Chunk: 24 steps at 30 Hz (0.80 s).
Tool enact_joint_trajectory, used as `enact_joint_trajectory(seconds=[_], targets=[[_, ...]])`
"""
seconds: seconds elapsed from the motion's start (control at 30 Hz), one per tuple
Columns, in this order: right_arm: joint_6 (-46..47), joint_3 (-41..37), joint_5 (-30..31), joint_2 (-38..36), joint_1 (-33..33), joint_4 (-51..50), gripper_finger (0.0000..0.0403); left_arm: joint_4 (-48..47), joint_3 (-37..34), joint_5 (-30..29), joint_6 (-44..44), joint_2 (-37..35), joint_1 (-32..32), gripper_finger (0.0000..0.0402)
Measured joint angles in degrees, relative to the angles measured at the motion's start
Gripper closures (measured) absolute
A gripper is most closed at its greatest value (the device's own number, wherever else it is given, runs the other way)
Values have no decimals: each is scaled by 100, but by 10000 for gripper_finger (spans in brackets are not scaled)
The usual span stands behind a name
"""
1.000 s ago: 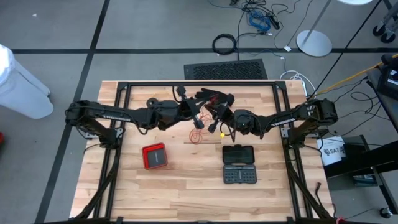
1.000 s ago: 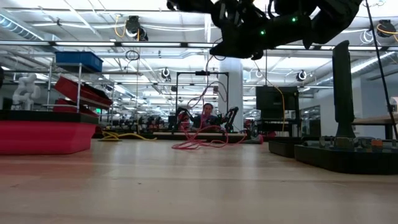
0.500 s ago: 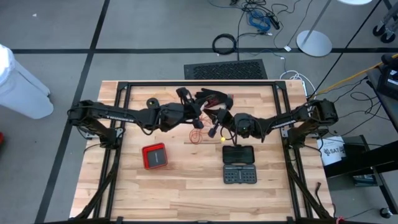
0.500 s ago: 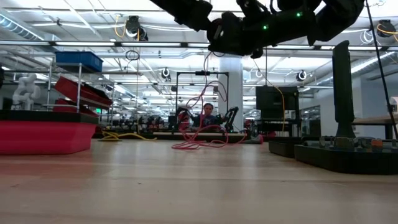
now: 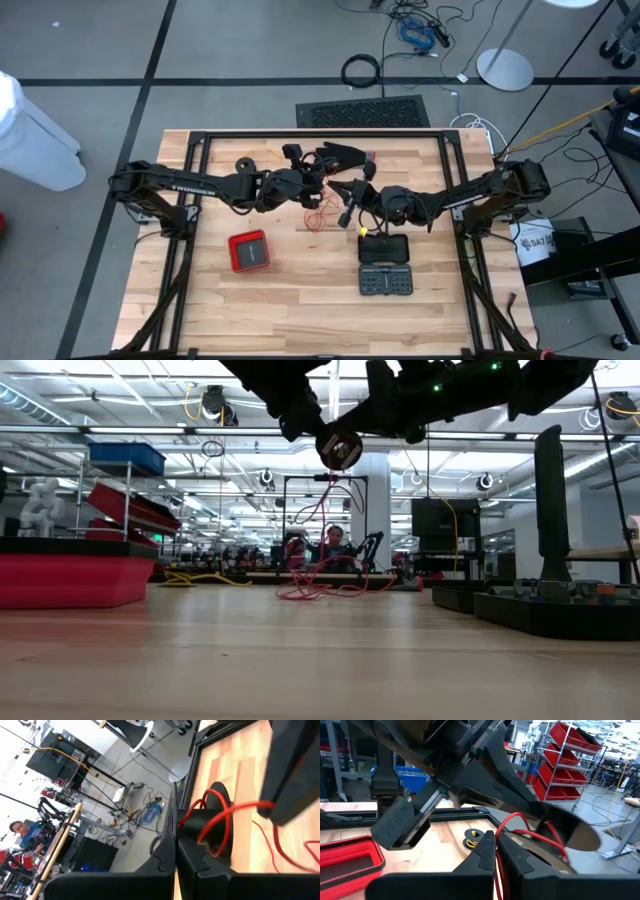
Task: Coil cords
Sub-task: Coil the red wire onto the spool
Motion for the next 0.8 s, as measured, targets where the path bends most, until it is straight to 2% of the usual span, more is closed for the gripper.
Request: enact_joint_trajectory(seconds=[0.17, 0.5, 0.8], targets=[[33, 1, 66, -343, -15, -641, 403, 5, 0, -55, 0, -2, -50, 401], [216, 2, 882, -1066, -90, -2551, 403, 15, 0, -35, -48, -2, -65, 401], [229, 4, 1082, -1624, -198, -3307, 403, -345, 0, -38, -151, -7, -93, 401]])
